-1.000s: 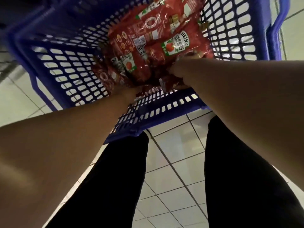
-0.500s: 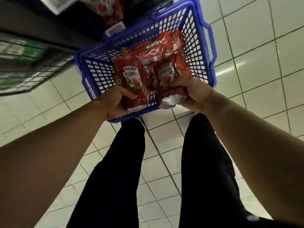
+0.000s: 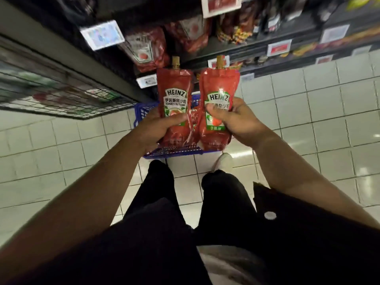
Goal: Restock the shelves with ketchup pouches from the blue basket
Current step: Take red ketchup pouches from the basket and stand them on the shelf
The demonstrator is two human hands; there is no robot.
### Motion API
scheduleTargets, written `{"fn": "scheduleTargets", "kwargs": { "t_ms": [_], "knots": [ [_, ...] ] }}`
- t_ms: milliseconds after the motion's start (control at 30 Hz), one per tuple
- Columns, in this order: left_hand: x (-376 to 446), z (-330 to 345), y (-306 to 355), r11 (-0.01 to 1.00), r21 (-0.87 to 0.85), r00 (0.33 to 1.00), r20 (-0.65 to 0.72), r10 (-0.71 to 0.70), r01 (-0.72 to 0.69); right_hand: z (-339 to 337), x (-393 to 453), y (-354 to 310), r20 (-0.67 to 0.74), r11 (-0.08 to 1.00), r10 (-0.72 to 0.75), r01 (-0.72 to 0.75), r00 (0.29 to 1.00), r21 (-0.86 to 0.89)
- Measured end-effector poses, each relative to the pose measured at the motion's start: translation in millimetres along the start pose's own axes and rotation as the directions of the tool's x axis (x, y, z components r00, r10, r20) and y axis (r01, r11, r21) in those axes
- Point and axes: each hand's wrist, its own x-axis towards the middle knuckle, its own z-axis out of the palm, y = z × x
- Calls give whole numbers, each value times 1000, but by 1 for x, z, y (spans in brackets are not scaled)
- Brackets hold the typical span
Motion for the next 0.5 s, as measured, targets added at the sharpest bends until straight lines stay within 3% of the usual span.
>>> {"fn": "scheduleTargets", "kwargs": {
  "t_ms": [233, 367, 500],
  "knots": [
    [-79, 29, 92, 951, -131, 954, -149, 262, -281, 8, -42, -109, 20, 981, -156, 157, 988, -117],
    [-112, 26, 133, 914, -160, 924, -155, 351, -374, 38, -55, -161, 69, 963, -227, 234, 971, -132],
    [-131, 8, 161, 896, -112, 897, -176, 407, -429, 75, -62, -199, 25, 963, -240, 241, 971, -121]
  ]
}}
